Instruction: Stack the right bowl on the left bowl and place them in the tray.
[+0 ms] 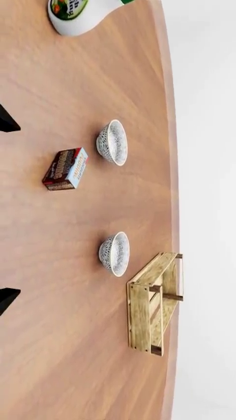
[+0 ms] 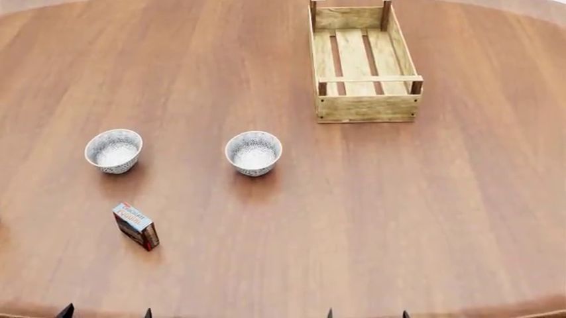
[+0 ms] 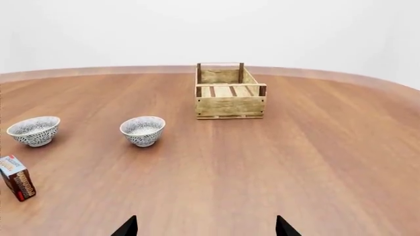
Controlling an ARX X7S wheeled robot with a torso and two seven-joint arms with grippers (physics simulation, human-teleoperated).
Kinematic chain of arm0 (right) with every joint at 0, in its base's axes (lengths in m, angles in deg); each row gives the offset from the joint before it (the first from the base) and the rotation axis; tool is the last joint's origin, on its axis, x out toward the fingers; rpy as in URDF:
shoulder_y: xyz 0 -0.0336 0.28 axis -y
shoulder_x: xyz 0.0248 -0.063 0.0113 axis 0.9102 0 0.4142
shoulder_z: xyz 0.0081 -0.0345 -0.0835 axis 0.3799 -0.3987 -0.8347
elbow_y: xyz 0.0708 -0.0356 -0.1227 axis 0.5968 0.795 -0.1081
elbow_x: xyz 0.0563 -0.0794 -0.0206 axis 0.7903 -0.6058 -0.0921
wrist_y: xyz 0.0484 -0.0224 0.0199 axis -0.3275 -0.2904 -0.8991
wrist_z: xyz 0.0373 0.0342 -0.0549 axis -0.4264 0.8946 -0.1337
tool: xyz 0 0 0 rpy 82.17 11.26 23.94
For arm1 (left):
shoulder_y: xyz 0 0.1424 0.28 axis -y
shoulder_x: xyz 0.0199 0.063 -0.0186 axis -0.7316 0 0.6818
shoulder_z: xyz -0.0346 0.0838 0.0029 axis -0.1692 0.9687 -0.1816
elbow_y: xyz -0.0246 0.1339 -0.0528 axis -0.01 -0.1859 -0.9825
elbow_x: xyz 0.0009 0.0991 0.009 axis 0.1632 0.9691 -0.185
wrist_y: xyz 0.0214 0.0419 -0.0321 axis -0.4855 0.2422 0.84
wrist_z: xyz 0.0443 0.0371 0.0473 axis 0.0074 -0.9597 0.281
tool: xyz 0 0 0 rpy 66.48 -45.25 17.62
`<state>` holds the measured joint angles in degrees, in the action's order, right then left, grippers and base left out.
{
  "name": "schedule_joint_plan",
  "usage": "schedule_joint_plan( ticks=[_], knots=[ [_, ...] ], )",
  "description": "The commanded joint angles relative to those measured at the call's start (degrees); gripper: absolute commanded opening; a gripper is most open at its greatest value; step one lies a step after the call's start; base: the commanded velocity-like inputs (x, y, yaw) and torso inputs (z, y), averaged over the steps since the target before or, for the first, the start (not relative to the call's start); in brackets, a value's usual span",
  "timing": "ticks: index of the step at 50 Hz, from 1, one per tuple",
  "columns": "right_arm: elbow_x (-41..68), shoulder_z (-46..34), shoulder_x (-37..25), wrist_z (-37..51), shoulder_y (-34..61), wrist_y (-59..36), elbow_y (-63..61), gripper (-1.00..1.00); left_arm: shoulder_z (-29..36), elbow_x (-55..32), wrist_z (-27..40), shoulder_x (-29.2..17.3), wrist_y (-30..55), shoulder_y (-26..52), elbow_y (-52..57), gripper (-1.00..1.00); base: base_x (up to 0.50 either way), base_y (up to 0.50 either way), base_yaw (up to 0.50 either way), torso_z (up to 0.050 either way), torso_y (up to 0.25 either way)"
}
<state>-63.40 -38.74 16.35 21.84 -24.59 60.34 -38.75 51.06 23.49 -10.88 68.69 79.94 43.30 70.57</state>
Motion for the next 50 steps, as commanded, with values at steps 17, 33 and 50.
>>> schedule_joint_plan(
  ticks=[17, 33, 50],
  knots=[
    [-0.2, 2.2, -1.7, 1.1, -6.9, 9.3, -23.5, 1.00, 0.2, 7.0, 4.4, -2.7, -2.5, -9.7, 33.7, 1.00, 0.00, 0.00, 0.00, 0.009, -0.007],
    [-3.5, 3.5, -1.9, 3.9, -10.1, 18.4, -28.5, 1.00, 0.9, 10.5, 6.7, -3.9, -6.2, -14.0, 41.9, 1.00, 0.00, 0.00, 0.00, 0.000, 0.000],
    [-2.4, 3.0, -2.4, 4.9, -10.6, 20.2, -28.6, 1.00, 1.2, 9.7, 7.7, -4.6, -7.3, -14.3, 41.0, 1.00, 0.00, -0.17, 0.00, 0.000, 0.000]
  ],
)
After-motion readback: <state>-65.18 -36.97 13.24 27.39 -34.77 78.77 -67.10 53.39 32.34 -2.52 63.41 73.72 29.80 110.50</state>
